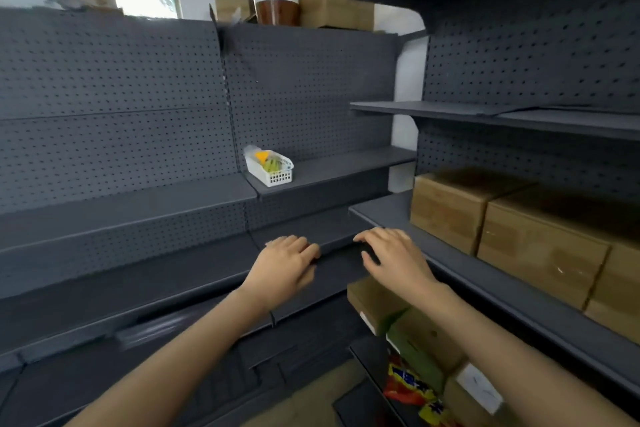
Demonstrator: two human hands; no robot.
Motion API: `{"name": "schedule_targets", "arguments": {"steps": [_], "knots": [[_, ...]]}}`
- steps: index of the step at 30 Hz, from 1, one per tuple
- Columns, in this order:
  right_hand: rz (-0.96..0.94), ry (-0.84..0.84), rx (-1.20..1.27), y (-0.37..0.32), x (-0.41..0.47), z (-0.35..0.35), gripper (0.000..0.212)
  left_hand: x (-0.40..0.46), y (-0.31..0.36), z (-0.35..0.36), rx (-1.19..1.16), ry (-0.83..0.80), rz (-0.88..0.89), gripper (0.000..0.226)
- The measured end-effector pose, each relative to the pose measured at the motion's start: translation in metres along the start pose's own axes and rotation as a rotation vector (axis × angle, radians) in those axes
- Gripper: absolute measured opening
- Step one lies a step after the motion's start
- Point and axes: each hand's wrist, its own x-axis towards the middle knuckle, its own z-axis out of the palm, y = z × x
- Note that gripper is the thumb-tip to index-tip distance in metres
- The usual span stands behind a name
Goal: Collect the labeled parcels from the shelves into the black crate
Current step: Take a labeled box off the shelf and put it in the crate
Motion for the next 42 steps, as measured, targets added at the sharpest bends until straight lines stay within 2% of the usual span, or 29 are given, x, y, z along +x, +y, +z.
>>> {"name": "schedule_targets", "arguments": {"steps": [4, 7, 11, 16, 21, 26, 32, 39, 42], "knots": [[0.05, 0.031, -0.051, 0.047, 0.063, 0.03, 0.03, 0.072, -0.033, 0.055, 0.019, 0.013, 0.075, 0.025], [0.087, -0.003, -0.07, 0.076, 0.11, 0.043, 0.032, 0.119, -0.065, 0.091, 0.004, -0.012, 0.012, 0.032], [0.106, 0.018, -0.135, 0.108, 0.152, 0.049, 0.033, 0.174, -0.094, 0.129, -0.111, 0.038, -0.03, 0.033], [0.224, 0.106, -0.24, 0.147, 0.163, 0.042, 0.032, 0.25, -0.077, 0.167, -0.263, 0.096, 0.121, 0.033], [0.408, 0.2, -0.402, 0.18, 0.142, 0.025, 0.029, 0.319, -0.039, 0.194, -0.556, 0.148, 0.256, 0.039], [0.656, 0.26, -0.541, 0.181, 0.104, 0.01, 0.038, 0.369, -0.012, 0.202, -0.561, 0.239, 0.53, 0.045], [0.87, 0.264, -0.674, 0.166, 0.078, 0.007, 0.043, 0.381, 0.006, 0.214, -0.644, 0.313, 0.703, 0.05], [1.023, 0.322, -0.742, 0.154, 0.07, 0.0, 0.04, 0.379, -0.01, 0.234, -0.839, 0.253, 0.629, 0.053], [1.076, 0.374, -0.668, 0.154, 0.076, 0.001, 0.038, 0.383, -0.03, 0.251, -0.922, 0.205, 0.558, 0.059]]}}
